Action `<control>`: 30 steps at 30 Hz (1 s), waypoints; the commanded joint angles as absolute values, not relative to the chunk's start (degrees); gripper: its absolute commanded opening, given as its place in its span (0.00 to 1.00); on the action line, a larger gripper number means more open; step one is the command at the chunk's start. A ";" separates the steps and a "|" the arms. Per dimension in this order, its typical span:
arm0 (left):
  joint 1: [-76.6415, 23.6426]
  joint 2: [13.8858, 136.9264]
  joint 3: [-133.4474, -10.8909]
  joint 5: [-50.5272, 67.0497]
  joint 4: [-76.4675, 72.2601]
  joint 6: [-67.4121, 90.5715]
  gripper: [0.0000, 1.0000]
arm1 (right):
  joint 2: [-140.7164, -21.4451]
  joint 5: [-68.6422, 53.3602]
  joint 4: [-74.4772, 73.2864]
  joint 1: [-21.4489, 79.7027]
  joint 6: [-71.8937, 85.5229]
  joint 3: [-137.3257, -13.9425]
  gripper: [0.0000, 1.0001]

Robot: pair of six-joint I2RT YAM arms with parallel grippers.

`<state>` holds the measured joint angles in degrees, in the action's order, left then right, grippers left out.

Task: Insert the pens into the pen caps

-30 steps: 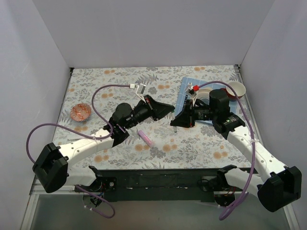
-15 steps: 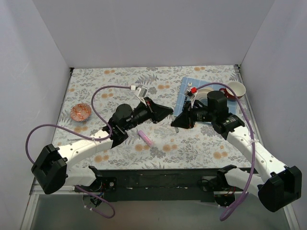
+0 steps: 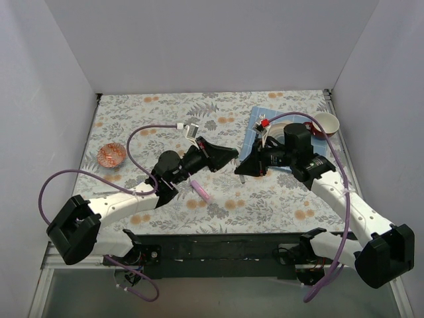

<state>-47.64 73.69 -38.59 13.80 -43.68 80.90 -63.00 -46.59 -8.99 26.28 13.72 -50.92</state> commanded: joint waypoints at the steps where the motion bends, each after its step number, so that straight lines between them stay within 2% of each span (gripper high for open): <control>1: -56.07 77.86 -32.34 39.29 -31.11 86.57 0.00 | -63.10 -32.70 20.13 23.20 14.85 -60.11 0.01; 10: -57.48 76.82 -34.54 39.28 -21.98 79.91 0.00 | -63.72 -31.55 19.51 21.98 13.18 -62.40 0.01; 18: -57.57 75.33 -31.29 38.94 -26.01 79.28 0.00 | -65.74 -34.81 20.65 19.78 14.15 -64.16 0.01; 25: -55.38 74.01 -39.45 34.64 -19.53 78.23 0.00 | -66.10 -40.69 19.78 23.62 12.93 -59.42 0.01; 27: -54.50 73.48 -43.93 32.88 -17.76 76.74 0.08 | -65.66 -42.00 19.86 24.78 11.78 -56.88 0.01; 28: -53.45 73.30 -47.16 32.26 -16.88 76.47 0.17 | -65.22 -41.84 17.86 25.66 11.17 -56.60 0.01; 30: -51.95 73.30 -49.91 31.99 -14.60 74.89 0.23 | -64.25 -41.83 16.44 26.54 9.94 -55.81 0.01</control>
